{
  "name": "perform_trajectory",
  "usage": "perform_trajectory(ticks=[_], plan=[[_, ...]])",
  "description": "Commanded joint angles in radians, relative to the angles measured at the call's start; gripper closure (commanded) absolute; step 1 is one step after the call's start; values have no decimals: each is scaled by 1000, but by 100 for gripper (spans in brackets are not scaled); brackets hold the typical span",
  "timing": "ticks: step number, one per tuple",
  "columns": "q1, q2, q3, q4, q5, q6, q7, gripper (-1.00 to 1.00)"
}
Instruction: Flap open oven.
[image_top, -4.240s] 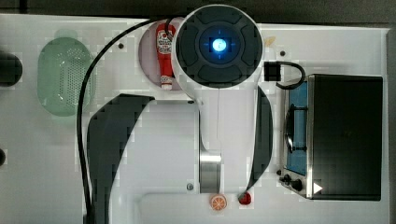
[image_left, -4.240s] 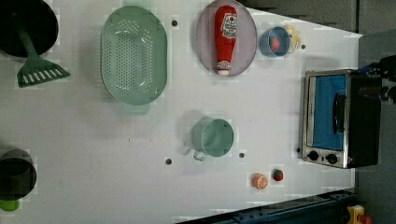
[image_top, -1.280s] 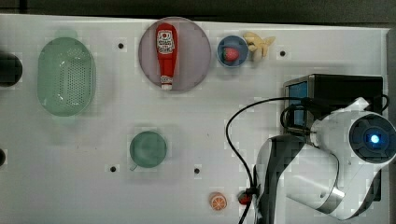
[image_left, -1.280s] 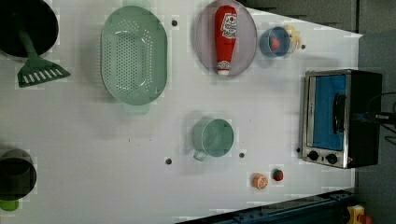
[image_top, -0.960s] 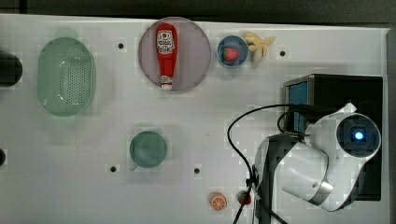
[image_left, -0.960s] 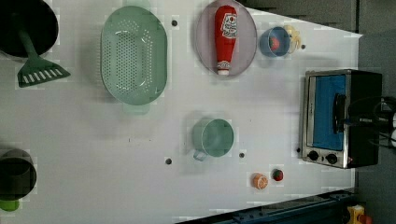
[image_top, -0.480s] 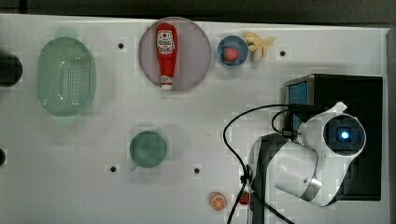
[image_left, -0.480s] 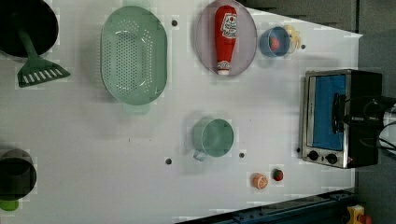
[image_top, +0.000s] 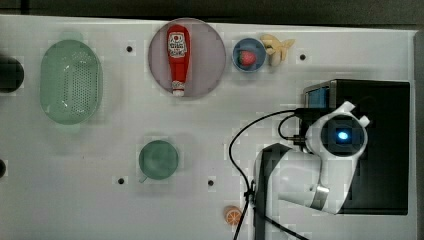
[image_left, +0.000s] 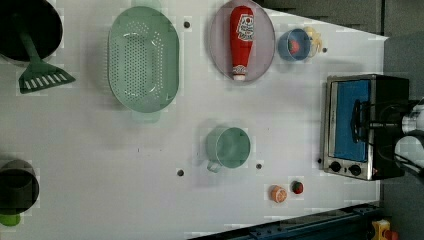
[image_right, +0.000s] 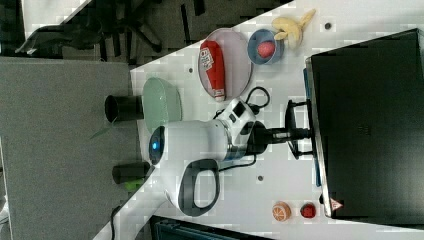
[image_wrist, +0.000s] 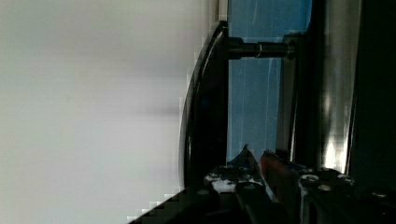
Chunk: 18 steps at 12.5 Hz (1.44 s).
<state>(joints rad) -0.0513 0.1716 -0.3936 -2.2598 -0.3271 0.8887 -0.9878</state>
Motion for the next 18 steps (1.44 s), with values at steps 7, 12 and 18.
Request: perform_trajectory(ticks=[7,12,18], plan=[[116,45,156,-37,-388,-73,587,65],[139,147,196,-31,-390,-72,665,65],[204,310,206,23,-498,-61,905,65]])
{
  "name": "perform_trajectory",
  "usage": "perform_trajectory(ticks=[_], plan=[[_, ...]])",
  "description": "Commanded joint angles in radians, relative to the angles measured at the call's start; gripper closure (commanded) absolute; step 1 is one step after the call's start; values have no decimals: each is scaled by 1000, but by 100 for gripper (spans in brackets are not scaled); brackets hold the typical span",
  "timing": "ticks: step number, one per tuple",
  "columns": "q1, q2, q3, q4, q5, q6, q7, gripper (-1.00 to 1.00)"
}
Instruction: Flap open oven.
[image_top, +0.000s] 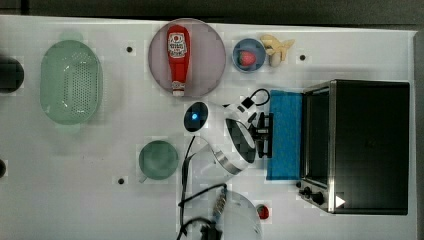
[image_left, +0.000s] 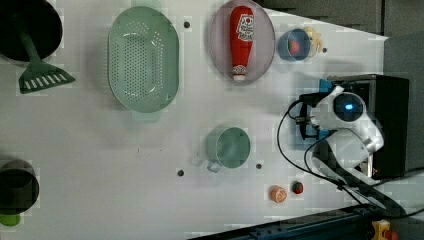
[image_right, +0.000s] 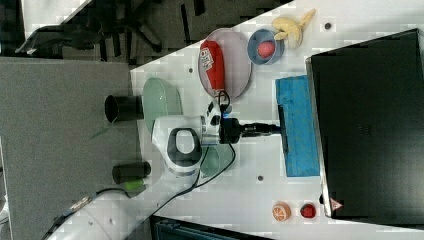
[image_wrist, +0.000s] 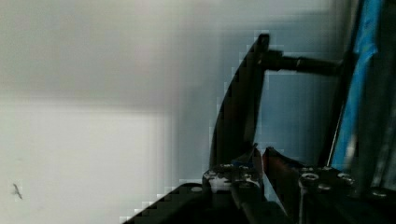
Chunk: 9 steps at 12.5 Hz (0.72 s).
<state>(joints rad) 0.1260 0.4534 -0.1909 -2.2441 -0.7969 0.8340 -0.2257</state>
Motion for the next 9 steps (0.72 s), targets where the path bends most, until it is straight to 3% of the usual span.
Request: perform_trajectory(ticks=[1,7,9], plan=[[36,49,4,17,-29,-6,153,65],[55,61,16,57,-15,9,154,65],[55,10,25,65,116,24,162,65]])
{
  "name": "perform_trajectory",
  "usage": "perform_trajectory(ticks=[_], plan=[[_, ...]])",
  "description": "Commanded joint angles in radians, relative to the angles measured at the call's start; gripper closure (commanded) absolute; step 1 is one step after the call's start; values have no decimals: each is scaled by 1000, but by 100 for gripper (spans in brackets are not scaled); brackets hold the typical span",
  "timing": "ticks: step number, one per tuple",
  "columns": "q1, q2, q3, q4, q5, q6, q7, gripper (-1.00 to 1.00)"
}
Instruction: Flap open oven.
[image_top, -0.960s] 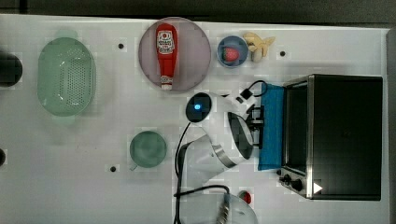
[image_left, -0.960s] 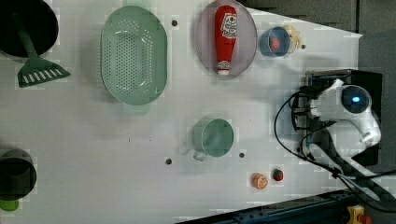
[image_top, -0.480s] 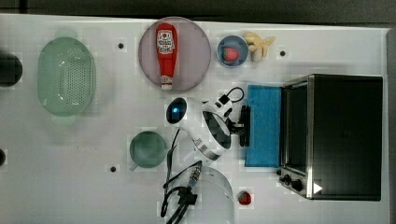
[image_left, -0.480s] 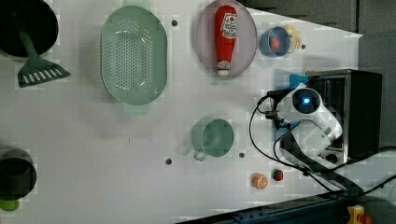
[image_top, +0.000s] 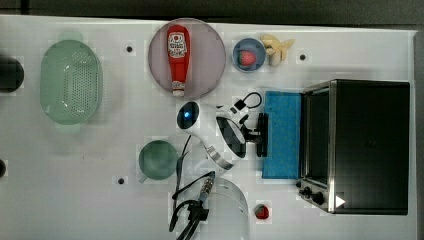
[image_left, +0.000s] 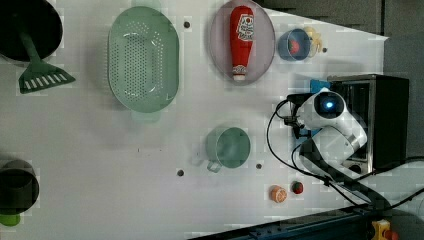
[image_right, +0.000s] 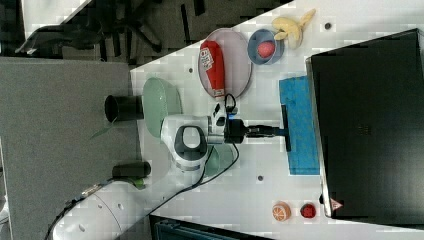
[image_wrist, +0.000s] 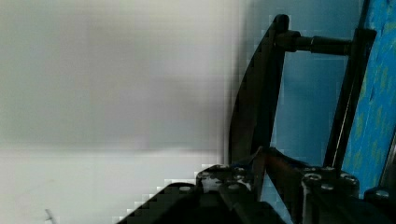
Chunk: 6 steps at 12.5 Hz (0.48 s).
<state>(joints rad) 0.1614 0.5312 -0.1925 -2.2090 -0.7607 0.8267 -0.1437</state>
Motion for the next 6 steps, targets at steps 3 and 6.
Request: perform_trajectory(ticks=[3,6], plan=[[15,-190,23,30,333,29,80,65],[8,-315,4,35,536,20,80,65]])
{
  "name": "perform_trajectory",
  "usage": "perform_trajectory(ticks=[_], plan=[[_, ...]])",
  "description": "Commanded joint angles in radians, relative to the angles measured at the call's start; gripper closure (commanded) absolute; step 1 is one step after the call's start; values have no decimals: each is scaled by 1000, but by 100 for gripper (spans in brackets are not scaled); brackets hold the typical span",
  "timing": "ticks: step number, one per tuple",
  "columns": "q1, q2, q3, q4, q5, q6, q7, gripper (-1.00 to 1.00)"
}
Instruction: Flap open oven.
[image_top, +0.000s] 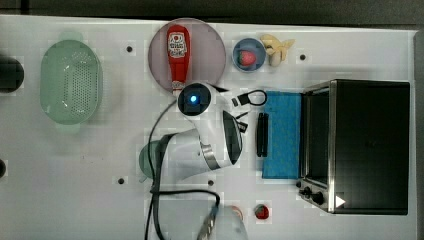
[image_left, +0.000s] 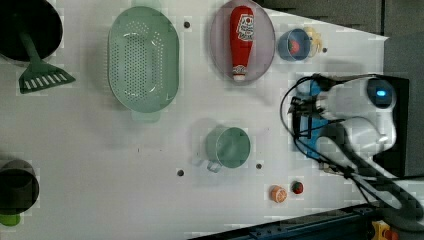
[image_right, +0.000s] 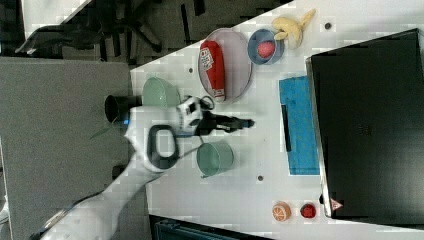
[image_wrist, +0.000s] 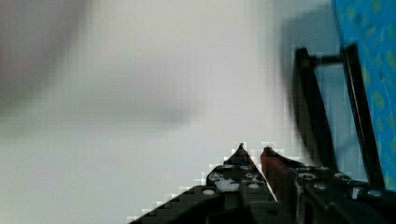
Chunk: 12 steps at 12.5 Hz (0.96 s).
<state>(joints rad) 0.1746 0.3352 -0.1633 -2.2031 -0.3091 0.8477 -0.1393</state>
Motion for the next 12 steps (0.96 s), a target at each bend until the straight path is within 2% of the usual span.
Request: perform_trajectory(ticks=[1,3,4,8,12], plan=[[-8,-155,-38,37,152,-24,76,65],[-10,-219,-62,64,253,-108,76,65],[-10,-249,-69,86,267,-154,76,65],[-11,-364,-72,179,267,-356,140,65],[-10,-471,-62,225,267,-534,189,65]])
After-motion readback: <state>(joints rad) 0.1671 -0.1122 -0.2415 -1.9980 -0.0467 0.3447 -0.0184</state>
